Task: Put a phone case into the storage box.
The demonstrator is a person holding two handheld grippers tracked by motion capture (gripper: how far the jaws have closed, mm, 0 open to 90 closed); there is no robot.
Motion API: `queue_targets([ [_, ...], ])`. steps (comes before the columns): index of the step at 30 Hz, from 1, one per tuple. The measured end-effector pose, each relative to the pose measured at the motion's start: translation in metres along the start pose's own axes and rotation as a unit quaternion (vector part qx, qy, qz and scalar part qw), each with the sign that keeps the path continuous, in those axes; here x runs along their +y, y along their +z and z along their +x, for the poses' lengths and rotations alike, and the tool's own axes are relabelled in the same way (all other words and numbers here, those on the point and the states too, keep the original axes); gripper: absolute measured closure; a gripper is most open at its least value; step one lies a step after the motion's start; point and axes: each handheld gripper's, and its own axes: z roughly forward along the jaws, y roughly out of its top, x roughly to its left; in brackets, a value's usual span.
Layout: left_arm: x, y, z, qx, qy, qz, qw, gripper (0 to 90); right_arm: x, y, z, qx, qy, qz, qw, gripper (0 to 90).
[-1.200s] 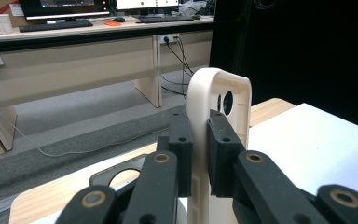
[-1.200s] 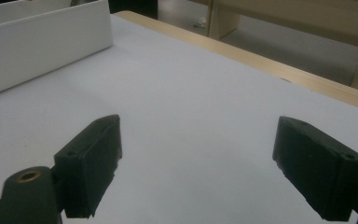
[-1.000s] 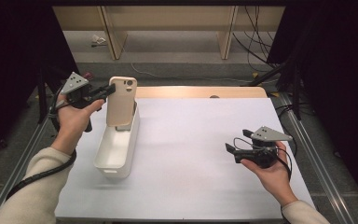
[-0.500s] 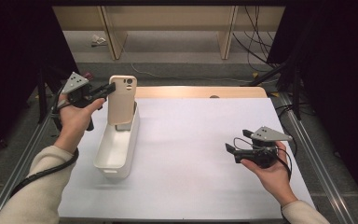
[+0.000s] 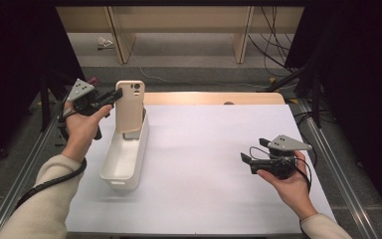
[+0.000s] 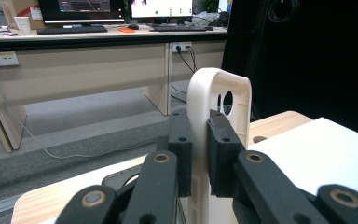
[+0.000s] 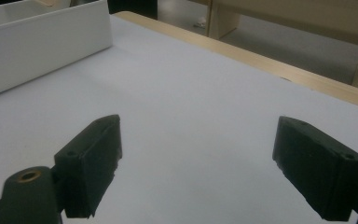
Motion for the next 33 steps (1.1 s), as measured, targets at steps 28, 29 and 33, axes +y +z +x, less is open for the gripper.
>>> queue_targets([
  [28, -0.013, 0.007, 0.011, 0.009, -0.014, 0.003, 0.9999, 81.4, 0.0, 0.0, 0.0, 0.001, 0.001, 0.0, 1.0, 16.3],
  [29, -0.014, 0.007, 0.011, 0.009, -0.014, 0.004, 0.9999, 81.4, 0.0, 0.0, 0.0, 0.001, 0.001, 0.0, 1.0, 16.3],
  [33, -0.017, 0.009, 0.013, 0.012, -0.017, 0.003, 0.9998, 81.4, 0.0, 0.0, 0.0, 0.0, 0.001, 0.0, 1.0, 16.3],
])
